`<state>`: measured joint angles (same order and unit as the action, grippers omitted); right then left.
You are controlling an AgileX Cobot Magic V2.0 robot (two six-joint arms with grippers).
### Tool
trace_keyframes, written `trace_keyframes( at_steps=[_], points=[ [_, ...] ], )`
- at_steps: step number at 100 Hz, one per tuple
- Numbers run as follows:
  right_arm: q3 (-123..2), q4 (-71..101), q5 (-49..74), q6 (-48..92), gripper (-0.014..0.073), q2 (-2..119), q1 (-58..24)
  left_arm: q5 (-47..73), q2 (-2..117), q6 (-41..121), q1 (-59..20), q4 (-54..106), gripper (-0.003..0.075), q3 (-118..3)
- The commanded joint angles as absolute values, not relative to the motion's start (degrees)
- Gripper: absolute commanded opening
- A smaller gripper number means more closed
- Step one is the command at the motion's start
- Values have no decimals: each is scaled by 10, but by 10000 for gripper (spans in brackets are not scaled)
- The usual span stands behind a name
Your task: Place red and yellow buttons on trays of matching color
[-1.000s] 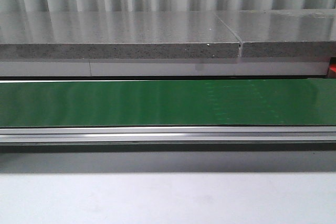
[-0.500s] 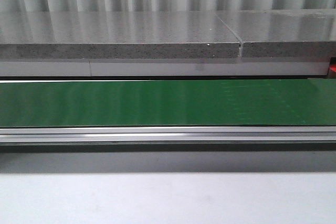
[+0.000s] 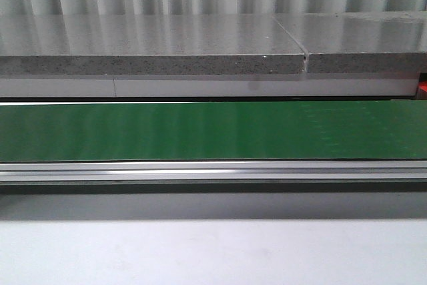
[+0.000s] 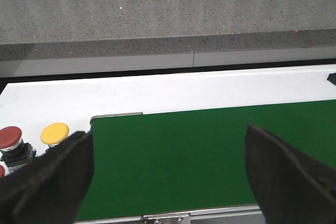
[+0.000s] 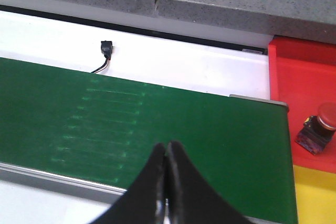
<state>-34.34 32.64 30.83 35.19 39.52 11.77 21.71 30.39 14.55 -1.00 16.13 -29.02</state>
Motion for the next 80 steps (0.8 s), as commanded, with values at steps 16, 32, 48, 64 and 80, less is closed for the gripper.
trace_keyframes(
  at_steps=[16, 32, 48, 64, 80],
  points=[
    [-359, 342, 274, 359, -71, 394, 116, 110, 307, 61, 8, 177, 564, -311],
    [-359, 342, 274, 359, -71, 394, 116, 89, 351, -21, 85, 177, 564, -323],
    [-359, 342, 274, 359, -71, 394, 116, 68, 430, -22, 142, 178, 564, -330],
    [-359, 342, 274, 359, -71, 394, 116, 50, 514, -22, 158, 178, 564, -341],
    [-359, 342, 274, 359, -71, 394, 116, 83, 605, -22, 195, 168, 564, -375]
  ],
)
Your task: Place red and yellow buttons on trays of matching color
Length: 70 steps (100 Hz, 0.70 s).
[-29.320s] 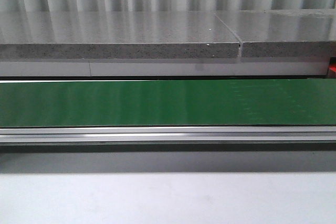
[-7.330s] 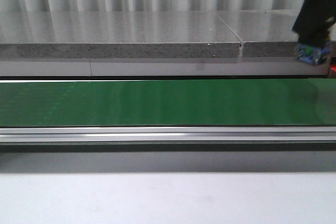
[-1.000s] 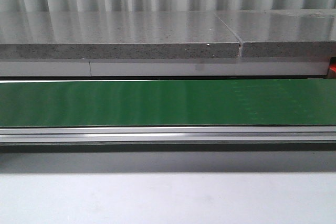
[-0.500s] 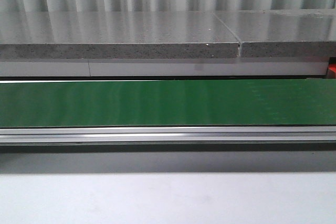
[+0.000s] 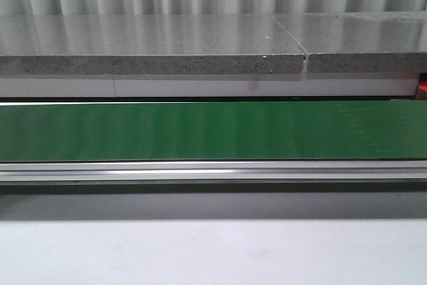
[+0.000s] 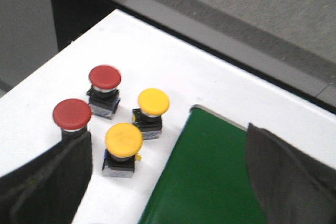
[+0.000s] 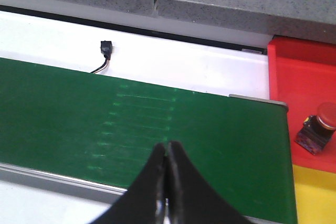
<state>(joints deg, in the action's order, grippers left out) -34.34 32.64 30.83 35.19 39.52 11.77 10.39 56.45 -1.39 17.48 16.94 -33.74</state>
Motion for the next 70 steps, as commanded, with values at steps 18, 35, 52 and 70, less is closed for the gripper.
trace_keyframes(
  at_steps=[18, 35, 52, 70],
  points=[
    [-359, 342, 274, 359, -71, 394, 116, 138, 698, -22, 246, 165, 564, -424],
    [-359, 342, 274, 359, -71, 394, 116, 172, 771, -22, 251, 165, 564, -467],
    [-359, 342, 274, 359, -71, 394, 116, 196, 821, -21, 251, 165, 564, -503],
    [-359, 342, 274, 359, -71, 394, 116, 209, 848, -21, 251, 165, 564, -519]
  ],
)
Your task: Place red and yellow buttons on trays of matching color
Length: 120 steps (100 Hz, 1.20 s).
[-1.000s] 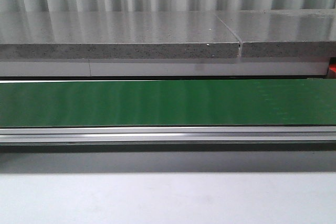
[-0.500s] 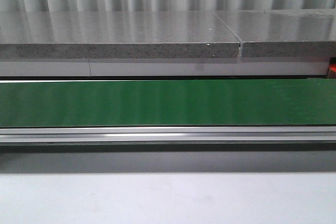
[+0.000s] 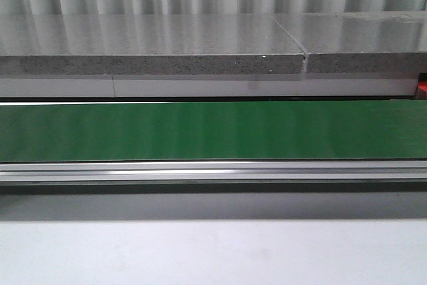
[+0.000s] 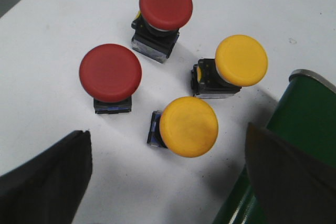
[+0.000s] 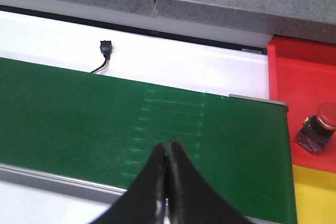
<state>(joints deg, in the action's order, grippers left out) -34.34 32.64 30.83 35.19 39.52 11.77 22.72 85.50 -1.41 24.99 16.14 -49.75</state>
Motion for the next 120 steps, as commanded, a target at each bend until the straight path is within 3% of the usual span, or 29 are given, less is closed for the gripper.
trace_keyframes(
  at_steps=[1, 110, 120],
  points=[
    [-359, 342, 274, 359, -71, 394, 116, 209, 848, -21, 251, 165, 564, -519],
    [-359, 342, 274, 359, -71, 394, 116, 249, 964, -21, 251, 177, 563, -573],
    [-359, 342, 274, 359, -71, 394, 116, 249, 965, -21, 251, 182, 501, -573]
  ],
)
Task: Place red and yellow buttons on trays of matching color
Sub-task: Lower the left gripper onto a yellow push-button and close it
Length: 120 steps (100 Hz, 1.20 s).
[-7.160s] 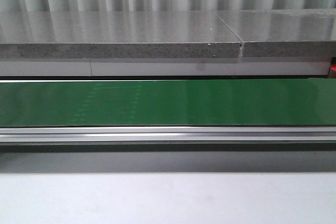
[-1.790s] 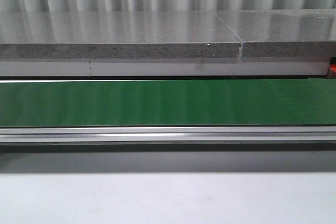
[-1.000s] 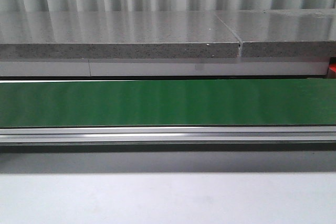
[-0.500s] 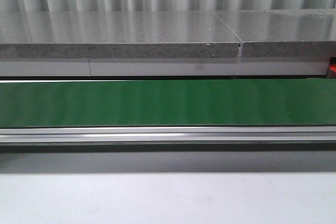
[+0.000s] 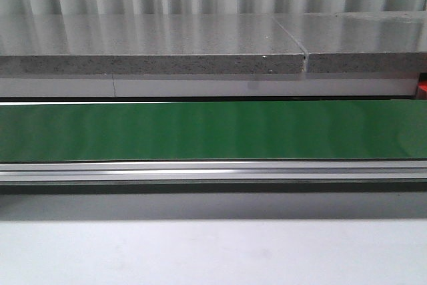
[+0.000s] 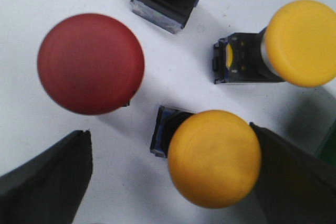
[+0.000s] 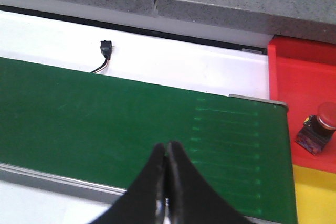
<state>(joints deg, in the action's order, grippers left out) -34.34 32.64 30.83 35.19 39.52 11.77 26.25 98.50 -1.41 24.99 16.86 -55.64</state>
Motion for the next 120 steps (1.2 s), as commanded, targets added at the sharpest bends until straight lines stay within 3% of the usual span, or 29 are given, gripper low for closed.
trace_keyframes(
  at_steps=[1, 13, 29, 85, 120],
  points=[
    [-359, 342, 274, 359, -71, 394, 116, 250, 965, -21, 251, 182, 494, -573],
    [-359, 342, 274, 359, -71, 394, 116, 254, 965, -21, 251, 182, 307, -573],
    [-359, 342, 274, 359, -71, 394, 116, 269, 961, -13, 251, 184, -15, -577],
    [-359, 342, 274, 359, -71, 394, 116, 350, 804, 60, 244, 212, -20, -592],
    [-359, 342, 274, 359, -71, 394, 116, 414, 772, 145, 134, 169, -20, -592]
  ],
)
